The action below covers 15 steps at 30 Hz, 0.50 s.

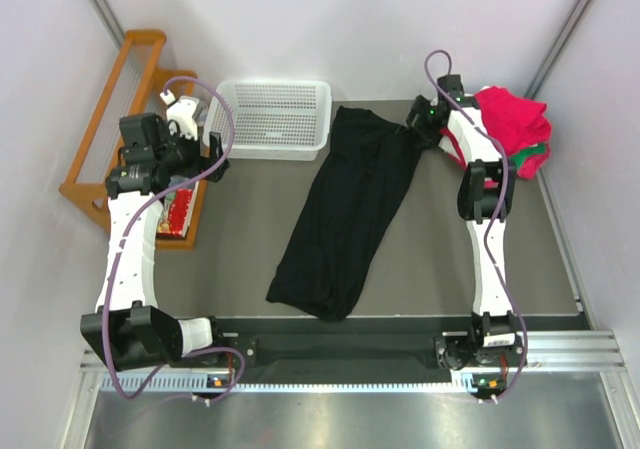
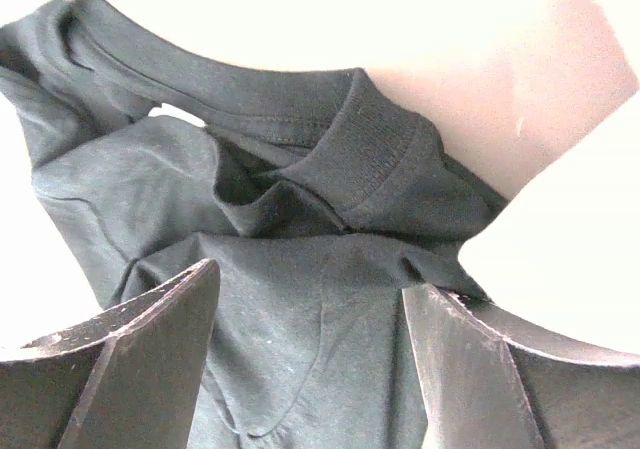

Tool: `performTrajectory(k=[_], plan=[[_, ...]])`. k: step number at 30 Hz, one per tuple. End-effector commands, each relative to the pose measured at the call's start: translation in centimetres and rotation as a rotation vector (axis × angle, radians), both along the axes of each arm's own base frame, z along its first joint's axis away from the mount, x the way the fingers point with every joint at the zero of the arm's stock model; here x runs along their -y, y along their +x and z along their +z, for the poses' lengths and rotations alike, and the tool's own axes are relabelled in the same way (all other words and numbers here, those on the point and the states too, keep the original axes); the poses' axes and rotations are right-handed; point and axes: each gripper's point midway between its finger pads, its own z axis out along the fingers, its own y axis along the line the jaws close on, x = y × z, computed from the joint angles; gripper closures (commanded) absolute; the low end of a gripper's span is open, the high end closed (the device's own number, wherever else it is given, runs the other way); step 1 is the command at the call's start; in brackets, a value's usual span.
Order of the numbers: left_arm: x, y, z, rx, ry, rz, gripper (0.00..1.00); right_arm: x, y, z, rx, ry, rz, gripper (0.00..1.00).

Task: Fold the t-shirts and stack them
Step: Fold the tshirt

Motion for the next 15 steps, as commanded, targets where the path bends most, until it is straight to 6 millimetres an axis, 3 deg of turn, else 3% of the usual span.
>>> performTrajectory(k=[1, 5, 6, 8, 9, 11, 12, 14, 15], plan=[[-0.2, 0.0, 2.2, 0.061, 0.028, -0.003, 0.03, 0.4, 4.2, 4.1, 0.207, 0.078, 0.008, 0.25], [0.0, 0.2, 1.8, 0.052, 0.017, -0.008, 0.03, -1.5, 2.9, 5.9, 0.238, 0.056, 0.109, 0.22], [0.1, 0.2, 1.7, 0.048, 0.008, -0.01, 0.03, -3.0, 2.1, 7.9, 0.26, 0.046, 0.148, 0.21], [0.3, 0.1, 1.8, 0.049, -0.002, -0.013, 0.03, -4.0, 1.0, 9.3, 0.29, -0.032, 0.207, 0.18], [0.4, 0.1, 1.8, 0.049, -0.009, -0.012, 0.03, -5.4, -0.2, 11.7, 0.326, -0.069, 0.254, 0.17], [0.5, -0.1, 2.1, 0.057, -0.016, -0.014, 0.03, -6.3, -1.6, 13.5, 0.345, -0.123, 0.273, 0.12], [0.5, -0.2, 2.2, 0.057, -0.02, -0.012, 0.03, -7.9, -3.3, 16.8, 0.398, -0.151, 0.314, 0.12], [0.6, -0.5, 2.6, 0.069, -0.02, -0.013, 0.03, -8.7, -5.3, 18.3, 0.414, -0.24, 0.316, 0.1], [0.7, -0.6, 2.5, 0.067, -0.022, -0.013, 0.03, -10.9, -7.9, 21.7, 0.475, -0.253, 0.359, 0.1]])
